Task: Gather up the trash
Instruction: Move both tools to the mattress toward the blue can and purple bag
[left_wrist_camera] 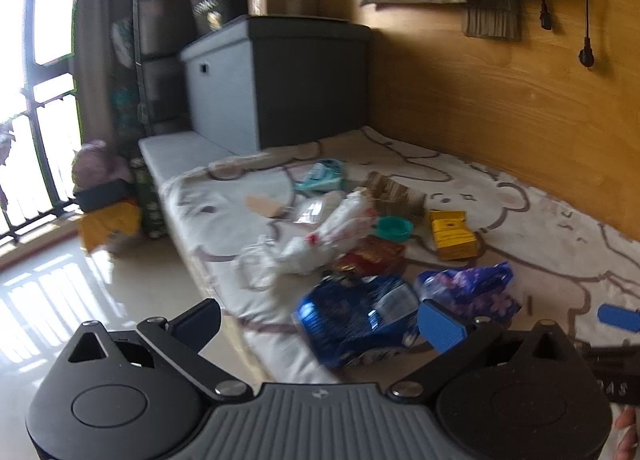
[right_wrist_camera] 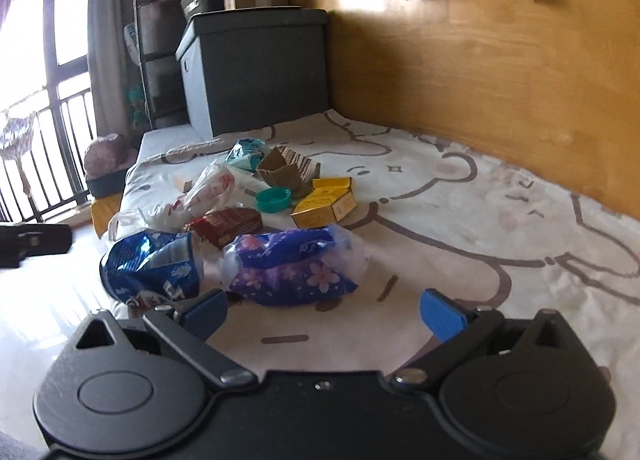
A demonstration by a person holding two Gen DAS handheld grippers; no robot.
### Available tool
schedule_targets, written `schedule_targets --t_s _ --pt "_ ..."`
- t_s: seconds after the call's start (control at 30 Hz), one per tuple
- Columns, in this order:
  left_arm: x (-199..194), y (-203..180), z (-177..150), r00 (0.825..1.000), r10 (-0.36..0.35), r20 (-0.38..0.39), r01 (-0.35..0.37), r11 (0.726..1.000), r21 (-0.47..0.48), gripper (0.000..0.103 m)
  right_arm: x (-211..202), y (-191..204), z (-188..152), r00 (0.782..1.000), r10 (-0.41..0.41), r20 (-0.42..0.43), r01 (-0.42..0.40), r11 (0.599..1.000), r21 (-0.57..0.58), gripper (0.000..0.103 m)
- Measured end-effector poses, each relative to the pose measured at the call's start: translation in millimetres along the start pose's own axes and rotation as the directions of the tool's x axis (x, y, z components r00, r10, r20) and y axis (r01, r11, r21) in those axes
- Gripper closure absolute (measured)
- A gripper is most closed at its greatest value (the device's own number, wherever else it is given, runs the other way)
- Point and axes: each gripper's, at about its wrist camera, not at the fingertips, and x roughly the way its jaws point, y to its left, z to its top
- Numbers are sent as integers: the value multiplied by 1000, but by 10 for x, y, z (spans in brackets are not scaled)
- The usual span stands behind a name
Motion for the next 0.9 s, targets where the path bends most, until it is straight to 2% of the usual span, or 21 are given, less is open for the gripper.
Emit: schedule_targets --t_s 0.17,0.27,0.33,0.4,0.53,0.6,0.67,0.77,0.83,0.9 --pt "355 68 181 993 -113 -27 112 993 -30 0 72 -151 13 1000 27 -2 -27 999 25 0" --pt "614 204 267 982 -185 -44 179 978 -111 0 102 -188 49 998 61 -10 -61 998 27 0" --pt "794 319 298 970 -238 -53 224 956 -188 0 113 -163 67 996 84 -19 -84 996 21 0" --pt "968 434 302 953 -299 -51 275 922 -272 0 127 -85 73 992 119 -40 -118 993 11 0" --pt "1210 602 254 907 -419 -43 363 829 -425 0 174 124 66 974 204 -101 -203 979 15 3" --pt "1238 628 223 888 -457 -46 388 799 -460 0 217 229 70 957 263 -123 -262 965 28 22" --pt "1247 637 166 869 -493 -48 414 776 -477 1 282 307 68 941 306 -144 -299 952 68 31" --pt "1206 638 73 841 -539 -50 445 740 -505 4 397 365 57 919 361 -159 -340 929 146 49" --pt "1144 633 -39 814 -580 -36 471 695 -543 6 452 383 52 914 372 -160 -342 921 185 53" --pt "1086 604 -133 780 -625 -28 501 650 -571 7 467 388 42 923 353 -150 -323 927 192 57"
